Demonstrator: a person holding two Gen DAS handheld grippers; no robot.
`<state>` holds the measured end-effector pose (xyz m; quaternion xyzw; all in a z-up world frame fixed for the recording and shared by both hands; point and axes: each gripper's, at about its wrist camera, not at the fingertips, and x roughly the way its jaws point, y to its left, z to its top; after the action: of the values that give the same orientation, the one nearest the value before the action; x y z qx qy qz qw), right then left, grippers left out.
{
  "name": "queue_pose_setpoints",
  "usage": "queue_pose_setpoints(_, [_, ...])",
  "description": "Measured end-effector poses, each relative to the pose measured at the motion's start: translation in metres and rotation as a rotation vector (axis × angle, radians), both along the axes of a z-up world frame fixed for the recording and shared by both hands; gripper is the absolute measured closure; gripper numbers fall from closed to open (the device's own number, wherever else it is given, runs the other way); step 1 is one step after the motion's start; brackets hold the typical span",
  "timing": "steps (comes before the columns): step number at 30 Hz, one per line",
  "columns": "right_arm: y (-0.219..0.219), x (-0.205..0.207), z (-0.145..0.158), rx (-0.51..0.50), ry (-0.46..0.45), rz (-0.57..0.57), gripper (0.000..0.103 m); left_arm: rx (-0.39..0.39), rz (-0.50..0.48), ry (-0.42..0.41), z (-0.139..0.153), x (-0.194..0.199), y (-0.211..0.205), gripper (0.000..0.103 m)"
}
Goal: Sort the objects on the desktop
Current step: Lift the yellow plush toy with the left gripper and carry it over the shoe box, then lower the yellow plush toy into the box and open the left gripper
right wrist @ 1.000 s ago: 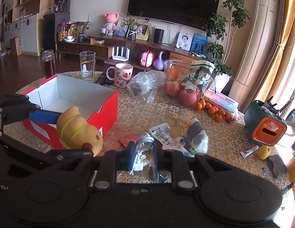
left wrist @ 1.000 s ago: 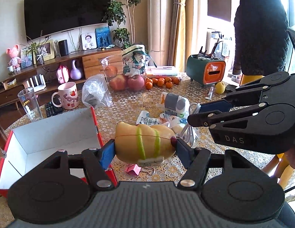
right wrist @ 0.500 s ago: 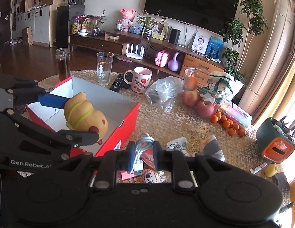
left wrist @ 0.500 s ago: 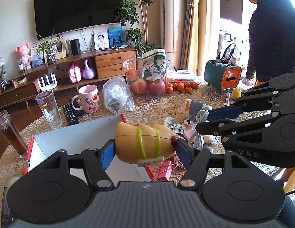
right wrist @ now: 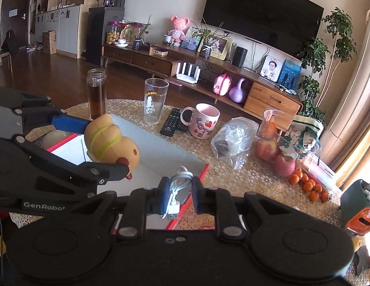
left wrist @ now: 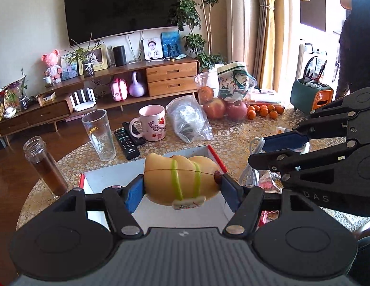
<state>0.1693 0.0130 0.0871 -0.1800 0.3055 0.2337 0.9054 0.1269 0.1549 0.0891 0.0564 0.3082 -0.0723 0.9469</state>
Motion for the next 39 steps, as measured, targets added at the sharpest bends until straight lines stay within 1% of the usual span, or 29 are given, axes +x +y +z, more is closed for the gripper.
queue_pose_setpoints(7, [0.033, 0.019, -0.020, -0.030, 0.041, 0.027, 0.084, 0.015, 0.018, 0.052, -0.021, 0.013, 0.028, 0.035])
queue_pose_setpoints(14, [0.054, 0.041, -0.039, -0.037, 0.093, 0.021, 0.084, 0.025, 0.027, 0.097, -0.042, 0.030, 0.048, 0.035])
queue_pose_setpoints(22, [0.061, 0.063, -0.067, -0.068, 0.154, 0.000, 0.084, 0.040, 0.003, 0.176, -0.069, 0.051, 0.059, 0.035])
queue_pose_setpoints(29, [0.064, 0.080, -0.088, -0.094, 0.210, -0.019, 0.084, 0.037, -0.030, 0.247, -0.090, 0.072, 0.065, 0.035])
queue_pose_setpoints(39, [0.067, 0.088, -0.106, -0.116, 0.254, -0.024, 0.085, 0.044, -0.064, 0.310, -0.108, 0.091, 0.063, 0.035])
